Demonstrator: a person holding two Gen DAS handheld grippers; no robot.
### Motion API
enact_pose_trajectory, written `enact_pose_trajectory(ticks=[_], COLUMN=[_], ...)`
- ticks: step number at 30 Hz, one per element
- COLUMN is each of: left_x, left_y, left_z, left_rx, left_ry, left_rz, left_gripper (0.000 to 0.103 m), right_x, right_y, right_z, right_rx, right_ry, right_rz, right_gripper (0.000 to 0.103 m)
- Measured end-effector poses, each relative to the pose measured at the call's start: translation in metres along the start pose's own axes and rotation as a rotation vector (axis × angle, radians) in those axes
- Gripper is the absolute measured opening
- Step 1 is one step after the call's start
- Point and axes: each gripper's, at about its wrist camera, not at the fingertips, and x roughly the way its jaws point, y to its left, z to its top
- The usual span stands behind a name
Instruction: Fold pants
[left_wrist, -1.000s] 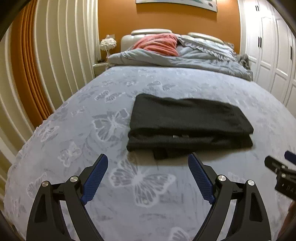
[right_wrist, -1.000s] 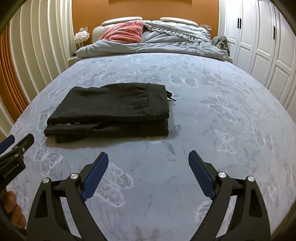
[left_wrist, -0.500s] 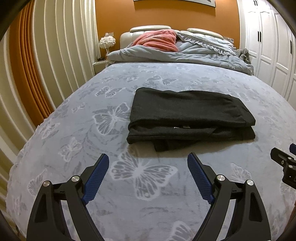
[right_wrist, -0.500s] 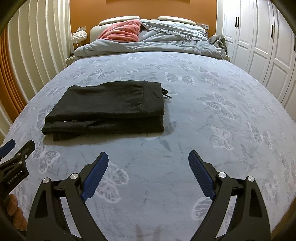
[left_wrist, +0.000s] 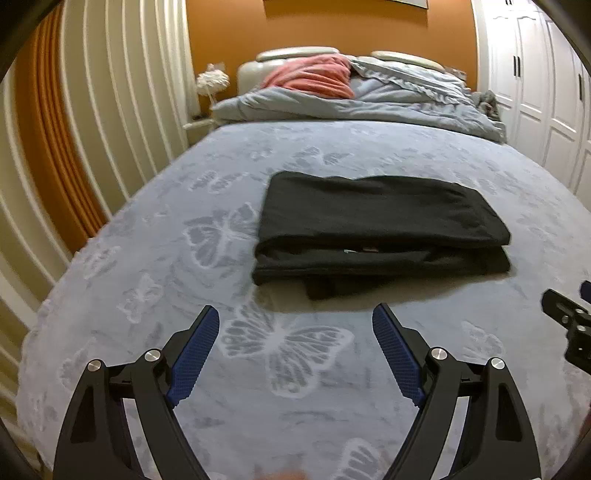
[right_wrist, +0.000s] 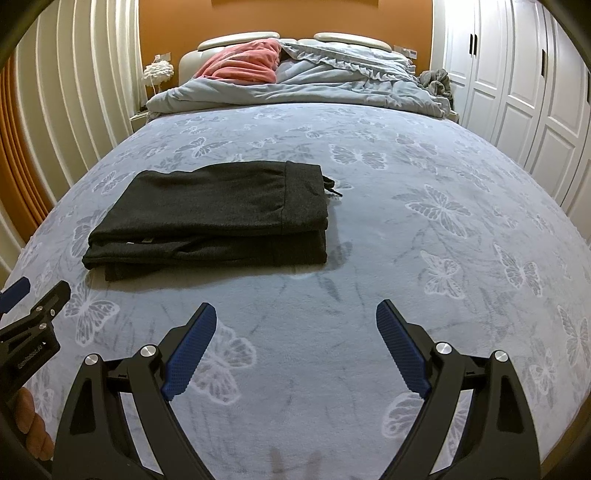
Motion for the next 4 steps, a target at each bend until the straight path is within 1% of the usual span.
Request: enact_pose_trajectory(ticks=[2, 4], left_x=[-0.002, -0.0021], left_y=[-0.0016, -0.0026], left_z=[-0.0002, -0.0003], left_rx=[0.005, 0.01], left_ry=[-0.016, -0.013], left_rz=[0.011, 0.006], left_gripper=[0.082, 0.082], right_x=[-0.0002, -0.0002], right_y=[-0.0006, -0.0012], right_z=[0.0001, 0.0], right_rx=[0.0, 0.0], right_ry=[-0.002, -0.001], right_rz=[-0.001, -0.001], right_gripper=[0.086, 0.086])
